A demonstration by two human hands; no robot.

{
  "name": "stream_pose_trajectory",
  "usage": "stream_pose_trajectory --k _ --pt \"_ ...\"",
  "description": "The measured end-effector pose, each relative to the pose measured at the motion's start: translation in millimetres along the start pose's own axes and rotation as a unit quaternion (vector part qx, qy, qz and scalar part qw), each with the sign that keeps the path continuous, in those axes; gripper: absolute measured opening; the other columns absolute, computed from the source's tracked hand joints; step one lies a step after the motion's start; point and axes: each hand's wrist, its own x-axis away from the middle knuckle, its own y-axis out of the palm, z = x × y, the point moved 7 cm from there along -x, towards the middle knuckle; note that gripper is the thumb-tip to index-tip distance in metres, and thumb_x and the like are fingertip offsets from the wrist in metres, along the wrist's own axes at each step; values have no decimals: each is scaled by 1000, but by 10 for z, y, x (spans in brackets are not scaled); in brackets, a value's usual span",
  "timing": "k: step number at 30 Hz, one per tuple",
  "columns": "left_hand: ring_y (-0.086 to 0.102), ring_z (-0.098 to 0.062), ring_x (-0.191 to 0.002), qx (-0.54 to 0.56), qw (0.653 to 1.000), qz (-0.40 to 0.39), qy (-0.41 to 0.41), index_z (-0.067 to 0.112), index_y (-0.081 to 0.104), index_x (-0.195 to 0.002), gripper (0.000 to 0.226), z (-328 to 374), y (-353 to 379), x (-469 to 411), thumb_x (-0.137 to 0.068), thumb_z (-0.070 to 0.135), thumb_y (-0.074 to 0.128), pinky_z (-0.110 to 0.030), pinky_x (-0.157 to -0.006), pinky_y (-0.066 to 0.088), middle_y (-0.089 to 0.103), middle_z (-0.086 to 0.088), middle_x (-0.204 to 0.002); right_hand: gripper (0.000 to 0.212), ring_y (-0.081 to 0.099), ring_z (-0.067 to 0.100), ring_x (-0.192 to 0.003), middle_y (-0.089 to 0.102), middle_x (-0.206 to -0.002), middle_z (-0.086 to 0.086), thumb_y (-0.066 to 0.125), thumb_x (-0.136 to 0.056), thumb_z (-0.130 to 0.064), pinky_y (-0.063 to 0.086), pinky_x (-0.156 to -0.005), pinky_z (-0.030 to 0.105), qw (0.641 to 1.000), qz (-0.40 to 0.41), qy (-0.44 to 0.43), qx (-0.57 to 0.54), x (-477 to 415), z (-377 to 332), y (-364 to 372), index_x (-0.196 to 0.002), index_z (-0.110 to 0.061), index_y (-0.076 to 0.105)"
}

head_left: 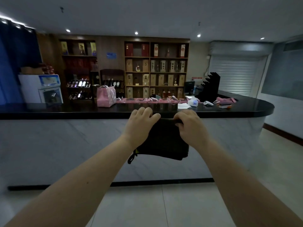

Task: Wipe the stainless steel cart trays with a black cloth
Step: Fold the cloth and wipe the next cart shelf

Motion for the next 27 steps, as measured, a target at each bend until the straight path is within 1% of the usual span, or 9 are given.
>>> stream_pose_trajectory --k 2,4,9,11,13,16,21,25,27 --pt "54 -24 -83 21 999 -5 29 17 62 -112 46 -67 382 -54 -70 12 80 -35 -71 46 57 -8 -96 16 49 20 -100 60 -106 6 63 -89 -2 39 -87 26 1000 -13 25 6 -109 221 270 -104 -8 66" --pt "54 -25 -84 40 998 -9 57 16 61 -113 47 -141 794 -111 -70 12 80 -37 -74 47 57 -9 -98 15 47 19 -98 59 -104 6 62 -88 -1 39 -85 27 998 -22 51 14 -208 454 558 -102 -8 65" --pt "53 -29 -97 105 990 -21 94 13 57 -124 46 -396 1910 -436 -80 14 73 -39 -87 47 56 -13 -111 11 46 20 -97 54 -98 4 62 -88 -3 31 -80 25 992 -36 96 77 -504 1081 1301 -97 -9 63" --pt "53 -29 -96 137 984 -19 109 13 58 -123 46 -455 2360 -632 -79 13 74 -39 -86 48 56 -13 -109 11 43 18 -95 51 -97 2 60 -89 -4 31 -78 25 986 -35 119 113 -622 1359 1561 -97 -11 61" --pt "55 -29 -90 180 976 -11 125 12 60 -117 45 -480 2761 -865 -75 11 77 -40 -80 50 58 -13 -103 12 44 18 -92 52 -98 4 59 -89 -4 34 -76 26 975 -40 145 166 -731 1639 1770 -98 -12 60" --pt "55 -29 -85 244 960 0 139 10 64 -111 34 -420 3332 -1252 -79 6 74 -40 -73 51 59 -12 -97 15 47 22 -91 55 -99 7 57 -88 -1 31 -74 26 952 -49 195 230 -826 2077 1972 -98 -12 59" --pt "54 -30 -96 341 927 -4 154 11 64 -119 30 29 4080 -2062 -89 8 67 -39 -83 48 59 -12 -106 14 47 22 -92 56 -100 5 54 -92 -3 40 -78 29 915 -50 273 294 -866 2902 1870 -101 -14 58" --pt "54 -29 -92 410 892 32 186 9 67 -112 23 605 4392 -2843 -90 7 67 -38 -77 48 59 -12 -101 12 44 20 -90 56 -98 4 52 -93 -6 39 -79 32 892 -21 307 332 -902 3670 1479 -99 -14 58" --pt "54 -28 -92 431 879 46 197 9 68 -111 21 906 4517 -3225 -89 8 67 -37 -78 47 60 -11 -100 12 44 19 -90 56 -98 3 53 -92 -5 41 -80 34 881 -16 325 344 -934 4071 1275 -98 -14 58"
